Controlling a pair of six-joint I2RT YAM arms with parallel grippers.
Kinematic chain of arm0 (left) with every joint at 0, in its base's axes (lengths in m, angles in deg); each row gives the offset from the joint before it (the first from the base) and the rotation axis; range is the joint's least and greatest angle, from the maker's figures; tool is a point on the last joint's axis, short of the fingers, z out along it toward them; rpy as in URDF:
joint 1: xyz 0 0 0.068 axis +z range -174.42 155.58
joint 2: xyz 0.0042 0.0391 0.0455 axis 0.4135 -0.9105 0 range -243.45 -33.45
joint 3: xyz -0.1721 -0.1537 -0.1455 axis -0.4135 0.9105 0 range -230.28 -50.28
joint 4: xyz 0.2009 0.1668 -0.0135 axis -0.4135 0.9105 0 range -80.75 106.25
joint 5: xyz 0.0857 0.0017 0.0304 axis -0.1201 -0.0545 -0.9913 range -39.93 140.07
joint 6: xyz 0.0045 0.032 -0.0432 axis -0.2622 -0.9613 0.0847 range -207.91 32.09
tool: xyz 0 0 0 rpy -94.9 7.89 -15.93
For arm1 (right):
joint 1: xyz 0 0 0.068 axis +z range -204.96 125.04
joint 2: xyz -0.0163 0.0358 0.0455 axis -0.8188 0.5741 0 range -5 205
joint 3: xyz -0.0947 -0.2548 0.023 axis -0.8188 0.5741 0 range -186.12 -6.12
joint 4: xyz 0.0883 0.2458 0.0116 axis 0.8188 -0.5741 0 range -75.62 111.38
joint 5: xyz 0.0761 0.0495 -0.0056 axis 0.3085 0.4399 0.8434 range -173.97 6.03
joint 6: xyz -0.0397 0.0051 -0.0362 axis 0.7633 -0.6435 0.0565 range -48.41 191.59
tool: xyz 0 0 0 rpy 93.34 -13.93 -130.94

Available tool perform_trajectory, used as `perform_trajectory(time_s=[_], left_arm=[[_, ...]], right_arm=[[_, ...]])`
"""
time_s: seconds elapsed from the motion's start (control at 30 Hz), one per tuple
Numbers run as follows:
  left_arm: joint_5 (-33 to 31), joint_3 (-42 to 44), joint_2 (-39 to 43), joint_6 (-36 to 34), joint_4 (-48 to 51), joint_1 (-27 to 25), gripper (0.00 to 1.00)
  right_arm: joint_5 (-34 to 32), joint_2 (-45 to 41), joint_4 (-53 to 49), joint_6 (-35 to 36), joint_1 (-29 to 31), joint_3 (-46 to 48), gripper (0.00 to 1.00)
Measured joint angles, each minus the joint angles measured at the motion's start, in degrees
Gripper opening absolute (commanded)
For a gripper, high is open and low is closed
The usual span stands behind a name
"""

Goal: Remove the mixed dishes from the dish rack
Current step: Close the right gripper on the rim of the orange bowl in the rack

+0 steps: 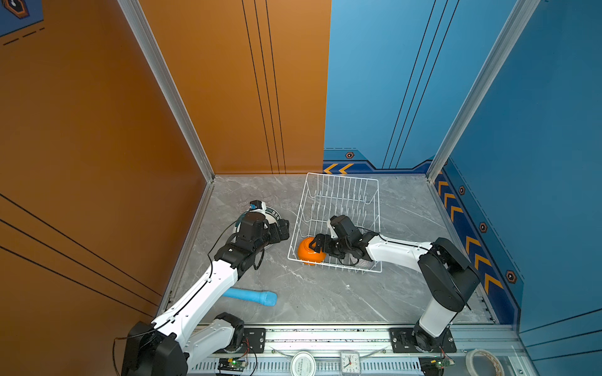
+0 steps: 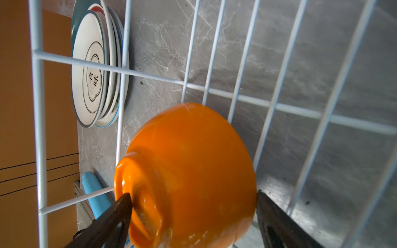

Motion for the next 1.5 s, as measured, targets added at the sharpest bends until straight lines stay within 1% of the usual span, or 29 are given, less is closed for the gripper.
perform_trajectory(time_s=[0.27, 0.4, 0.6, 0.7, 0.87, 1.2, 1.5], left_arm=[[1.3, 0.0, 0.0, 0.2, -1.4, 0.4, 0.98], [1.8, 0.0, 0.0, 0.2, -1.6, 0.4, 0.98], [2.1, 0.0, -0.2, 0.2, -1.6, 0.4, 0.98], [2.2, 0.0, -0.4, 0.4, -1.6, 0.4, 0.98], [2.6, 0.0, -0.8, 0.5, -1.6, 0.4, 0.98], [3.6, -0.1, -1.7, 0.6, -2.0, 0.4, 0.98], [3.6, -0.1, -1.7, 0.6, -2.2, 0.4, 0.98]], right_arm=[[1.2, 1.2, 1.2, -0.7, -0.4, -0.6, 0.9], [1.7, 1.7, 1.9, -1.6, -0.7, -0.6, 0.89], [4.3, 2.6, 4.3, -3.5, -2.3, -0.6, 0.79], [4.6, 2.7, 5.6, -4.0, -3.0, -0.5, 0.76], [4.6, 2.7, 6.7, -4.3, -3.8, -0.1, 0.74], [4.6, 0.3, 6.8, -4.2, -5.1, 0.2, 0.73], [5.5, 0.1, 6.3, -3.3, -5.3, 0.1, 0.76]])
